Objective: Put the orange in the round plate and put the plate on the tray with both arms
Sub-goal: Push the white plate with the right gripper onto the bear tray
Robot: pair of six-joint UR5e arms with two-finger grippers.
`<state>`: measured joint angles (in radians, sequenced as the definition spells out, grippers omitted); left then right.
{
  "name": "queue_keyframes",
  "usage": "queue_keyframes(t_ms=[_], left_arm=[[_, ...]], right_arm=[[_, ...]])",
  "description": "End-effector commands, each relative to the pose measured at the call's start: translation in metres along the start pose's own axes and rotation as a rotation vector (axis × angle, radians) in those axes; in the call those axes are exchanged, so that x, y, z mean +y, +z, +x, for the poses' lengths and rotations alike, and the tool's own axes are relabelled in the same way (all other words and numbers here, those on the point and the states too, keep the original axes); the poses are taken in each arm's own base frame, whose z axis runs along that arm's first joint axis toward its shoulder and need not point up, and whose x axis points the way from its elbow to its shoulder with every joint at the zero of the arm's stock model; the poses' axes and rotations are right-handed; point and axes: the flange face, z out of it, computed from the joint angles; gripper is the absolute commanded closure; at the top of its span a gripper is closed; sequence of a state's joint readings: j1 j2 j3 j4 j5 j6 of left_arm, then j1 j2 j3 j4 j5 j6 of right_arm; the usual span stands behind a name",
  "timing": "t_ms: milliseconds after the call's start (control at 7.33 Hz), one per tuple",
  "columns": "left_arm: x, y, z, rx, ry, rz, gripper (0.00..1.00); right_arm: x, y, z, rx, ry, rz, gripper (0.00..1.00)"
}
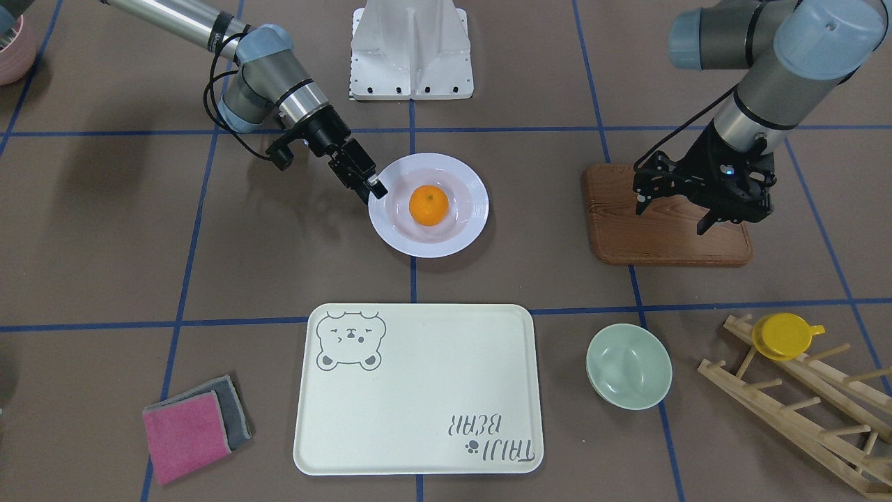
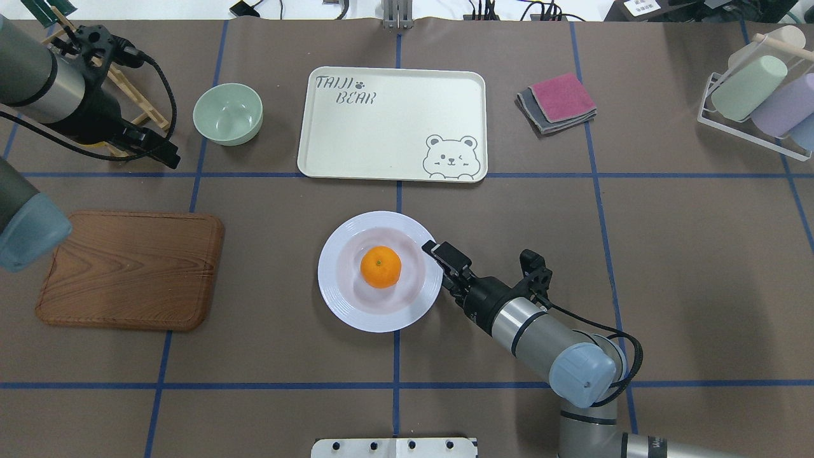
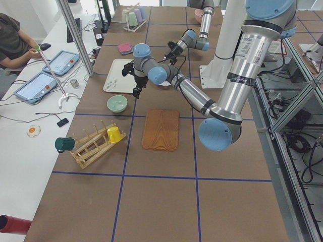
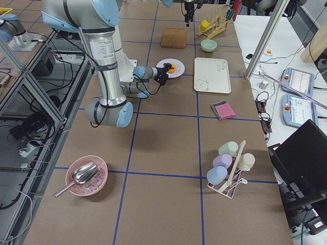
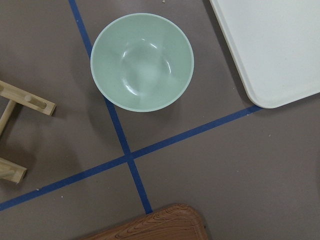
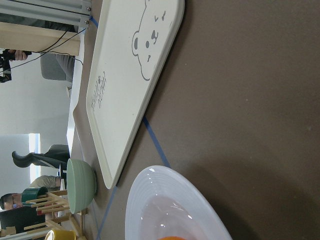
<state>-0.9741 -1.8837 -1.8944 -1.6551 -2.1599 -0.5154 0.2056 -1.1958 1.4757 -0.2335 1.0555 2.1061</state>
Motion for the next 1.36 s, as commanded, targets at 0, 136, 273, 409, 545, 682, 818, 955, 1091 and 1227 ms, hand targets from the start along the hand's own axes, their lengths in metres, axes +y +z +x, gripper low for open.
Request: queue_keyframes(t_ms=[0, 136, 273, 409, 545, 682, 818, 955, 1091, 1227], left_arm=[[0.0, -0.001, 0.0, 0.001, -0.001, 0.001, 0.01], [0.0, -0.002, 0.002, 0.002, 0.001, 0.003, 0.01], [0.0, -0.002, 0.002, 0.002, 0.001, 0.003, 0.01], [0.0, -0.003, 0.002, 0.003, 0.0, 0.003, 0.01], [0.001, -0.004, 0.003, 0.004, 0.001, 0.005, 0.01], [0.001, -0.005, 0.003, 0.004, 0.001, 0.005, 0.01], [0.001, -0.005, 0.004, 0.005, 0.002, 0.006, 0.01], [0.001, -0.005, 0.004, 0.004, 0.002, 0.007, 0.01], [0.001, -0.005, 0.004, 0.003, 0.001, 0.006, 0.01], [0.001, -0.005, 0.004, 0.003, 0.001, 0.006, 0.01]], right_arm=[[-0.002, 0.002, 0.002, 0.004, -0.002, 0.004, 0.33], [0.002, 0.002, 0.003, 0.006, 0.0, -0.004, 0.51], [0.008, -0.001, 0.007, 0.013, -0.003, -0.013, 0.62], [0.011, -0.001, 0.009, 0.015, -0.004, -0.019, 0.62], [0.013, -0.002, 0.01, 0.017, -0.004, -0.022, 0.62], [0.015, -0.003, 0.009, 0.013, -0.001, -0.026, 0.79], [0.015, -0.003, 0.007, 0.008, 0.002, -0.027, 1.0], [0.014, -0.006, 0.004, -0.015, 0.017, -0.037, 1.0], [0.012, -0.01, -0.003, -0.062, 0.043, -0.056, 1.0], [0.007, -0.011, -0.015, -0.1, 0.055, -0.037, 1.0]])
